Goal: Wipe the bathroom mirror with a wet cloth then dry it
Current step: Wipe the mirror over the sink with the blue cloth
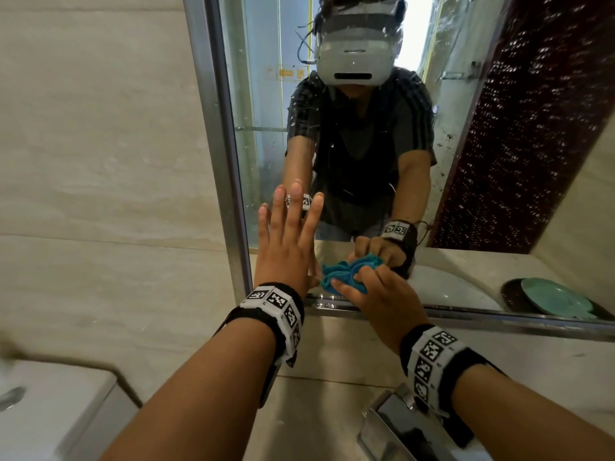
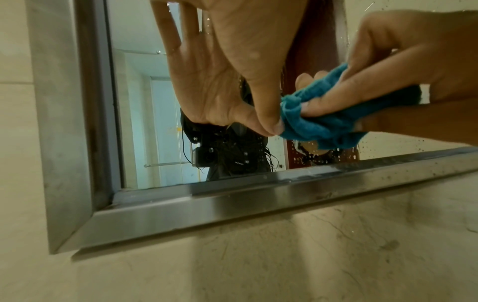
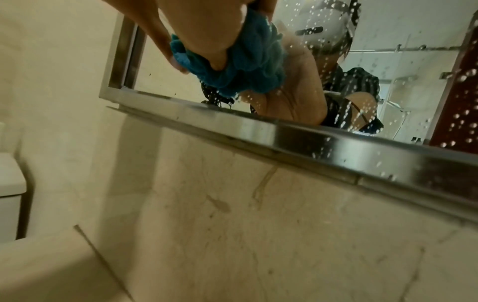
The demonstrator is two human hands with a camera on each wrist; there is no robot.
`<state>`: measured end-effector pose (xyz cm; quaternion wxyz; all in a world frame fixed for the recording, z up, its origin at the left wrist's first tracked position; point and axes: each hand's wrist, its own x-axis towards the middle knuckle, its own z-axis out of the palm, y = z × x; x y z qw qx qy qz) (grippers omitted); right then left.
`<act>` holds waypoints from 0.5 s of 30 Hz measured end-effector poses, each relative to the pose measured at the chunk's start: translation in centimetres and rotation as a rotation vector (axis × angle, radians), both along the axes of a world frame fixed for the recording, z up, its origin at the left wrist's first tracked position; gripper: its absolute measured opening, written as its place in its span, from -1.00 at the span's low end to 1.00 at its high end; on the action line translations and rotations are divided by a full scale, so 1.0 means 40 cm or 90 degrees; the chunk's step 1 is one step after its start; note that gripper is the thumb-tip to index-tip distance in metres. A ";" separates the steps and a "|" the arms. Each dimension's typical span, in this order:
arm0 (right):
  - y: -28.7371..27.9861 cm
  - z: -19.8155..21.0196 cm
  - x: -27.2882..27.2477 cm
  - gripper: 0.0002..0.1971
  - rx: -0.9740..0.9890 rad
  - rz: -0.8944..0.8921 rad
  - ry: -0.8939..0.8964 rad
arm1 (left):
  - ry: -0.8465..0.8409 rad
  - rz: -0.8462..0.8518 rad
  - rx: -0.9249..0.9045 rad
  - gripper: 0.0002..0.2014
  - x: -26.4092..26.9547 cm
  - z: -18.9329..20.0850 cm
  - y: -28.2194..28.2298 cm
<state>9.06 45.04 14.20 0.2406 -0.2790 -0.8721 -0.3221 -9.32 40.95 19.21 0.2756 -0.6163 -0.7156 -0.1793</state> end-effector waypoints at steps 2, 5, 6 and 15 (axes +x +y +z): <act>-0.003 -0.022 -0.005 -0.34 -0.010 0.007 -0.012 | -0.006 0.003 -0.016 0.47 0.002 -0.002 -0.001; -0.009 -0.051 -0.003 -0.35 -0.035 0.005 -0.041 | -0.011 0.013 -0.037 0.50 0.008 -0.002 -0.007; -0.012 -0.060 0.000 -0.35 -0.038 0.002 -0.041 | -0.012 0.014 -0.043 0.49 0.009 -0.002 -0.009; 0.002 -0.075 0.103 -0.24 -0.025 -0.024 -0.031 | -0.030 0.016 -0.088 0.42 0.019 0.013 -0.030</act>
